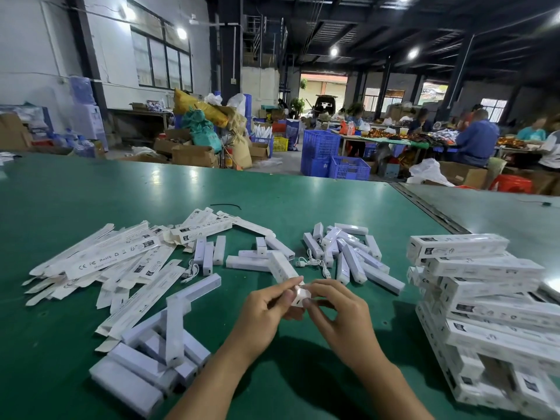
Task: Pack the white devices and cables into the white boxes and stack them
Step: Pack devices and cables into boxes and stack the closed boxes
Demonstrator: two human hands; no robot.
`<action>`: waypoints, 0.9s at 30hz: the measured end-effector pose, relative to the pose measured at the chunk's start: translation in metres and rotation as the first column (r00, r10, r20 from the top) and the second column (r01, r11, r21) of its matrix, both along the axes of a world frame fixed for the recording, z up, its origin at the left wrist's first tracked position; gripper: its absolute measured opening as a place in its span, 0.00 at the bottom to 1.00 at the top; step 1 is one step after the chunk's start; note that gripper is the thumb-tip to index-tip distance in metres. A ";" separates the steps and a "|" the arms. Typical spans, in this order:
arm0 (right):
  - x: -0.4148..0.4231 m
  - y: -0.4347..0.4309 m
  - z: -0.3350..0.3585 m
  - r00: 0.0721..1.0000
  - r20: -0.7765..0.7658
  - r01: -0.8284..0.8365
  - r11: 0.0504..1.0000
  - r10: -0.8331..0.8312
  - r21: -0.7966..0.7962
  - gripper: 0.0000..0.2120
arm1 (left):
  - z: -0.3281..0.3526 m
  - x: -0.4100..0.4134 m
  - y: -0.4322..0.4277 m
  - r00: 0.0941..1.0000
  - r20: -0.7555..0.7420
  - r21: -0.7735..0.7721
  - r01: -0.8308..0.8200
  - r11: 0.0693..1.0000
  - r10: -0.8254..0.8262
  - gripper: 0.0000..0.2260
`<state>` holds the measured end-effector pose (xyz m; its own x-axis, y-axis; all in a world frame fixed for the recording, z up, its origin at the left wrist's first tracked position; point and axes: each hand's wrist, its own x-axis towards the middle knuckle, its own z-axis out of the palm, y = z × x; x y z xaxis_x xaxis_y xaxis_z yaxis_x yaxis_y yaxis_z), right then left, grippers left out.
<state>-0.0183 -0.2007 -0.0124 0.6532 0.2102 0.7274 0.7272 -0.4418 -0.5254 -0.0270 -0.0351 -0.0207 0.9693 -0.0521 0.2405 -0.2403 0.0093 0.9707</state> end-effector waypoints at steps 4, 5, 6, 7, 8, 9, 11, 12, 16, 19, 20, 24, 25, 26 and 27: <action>-0.002 0.001 0.003 0.997 0.066 0.024 0.999 -0.026 0.033 0.10 | 0.003 -0.002 -0.003 1.000 0.009 -0.065 -0.028 0.997 0.029 0.11; -0.002 0.001 0.004 0.995 0.098 0.024 0.999 -0.026 0.022 0.08 | 0.003 -0.001 -0.004 1.000 0.008 -0.085 -0.030 0.996 0.031 0.10; -0.002 0.001 0.004 0.992 0.119 0.029 0.999 -0.030 0.015 0.06 | 0.003 -0.001 -0.004 0.999 0.007 -0.100 -0.032 0.995 0.032 0.10; -0.002 0.000 0.004 0.991 0.126 0.035 0.999 -0.036 0.012 0.05 | 0.003 -0.001 -0.004 0.999 0.005 -0.109 -0.032 0.994 0.033 0.10; -0.002 0.000 0.004 0.991 0.126 0.043 0.999 -0.044 0.013 0.05 | 0.003 -0.001 -0.005 0.999 0.004 -0.112 -0.032 0.993 0.032 0.11; -0.002 0.000 0.004 0.991 0.123 0.051 0.999 -0.053 0.015 0.05 | 0.002 -0.001 -0.005 1.000 0.006 -0.110 -0.030 0.993 0.031 0.12; -0.001 0.001 0.002 0.991 0.117 0.068 0.997 -0.071 0.024 0.05 | 0.001 -0.002 -0.005 1.000 0.015 -0.107 -0.022 0.994 0.023 0.13; -0.001 0.001 0.001 0.991 0.113 0.065 0.997 -0.068 0.035 0.05 | 0.000 -0.002 -0.005 1.000 0.023 -0.104 -0.017 0.994 0.019 0.13; -0.001 0.001 0.000 0.997 0.073 0.016 0.997 -0.022 0.072 0.06 | -0.002 -0.002 -0.003 0.998 0.063 -0.023 -0.017 1.000 0.018 0.13; -0.002 0.002 0.002 1.000 -0.018 0.002 0.992 0.001 0.125 0.09 | 0.000 -0.003 -0.004 0.996 0.090 -0.017 -0.004 1.000 0.005 0.09; -0.003 0.002 0.003 0.998 -0.051 -0.016 0.988 0.024 0.152 0.12 | 0.002 -0.004 -0.004 0.995 0.104 -0.018 0.001 1.000 0.001 0.08; -0.001 -0.004 0.001 0.983 -0.175 -0.075 0.994 0.060 -0.080 0.28 | 0.011 -0.004 0.001 0.998 0.026 -0.330 0.057 0.942 -0.051 0.09; 0.002 -0.005 -0.001 0.988 -0.156 -0.019 0.985 -0.008 -0.171 0.28 | 0.013 -0.003 0.004 0.994 0.001 -0.441 0.098 0.892 -0.109 0.11; 0.005 -0.006 -0.002 0.991 -0.106 0.059 0.973 -0.085 -0.222 0.27 | 0.014 -0.002 0.008 0.987 -0.005 -0.513 0.137 0.847 -0.163 0.14; 0.007 -0.008 -0.001 0.989 -0.070 0.113 0.967 -0.132 -0.227 0.25 | 0.014 -0.001 0.011 0.979 -0.002 -0.559 0.166 0.812 -0.202 0.17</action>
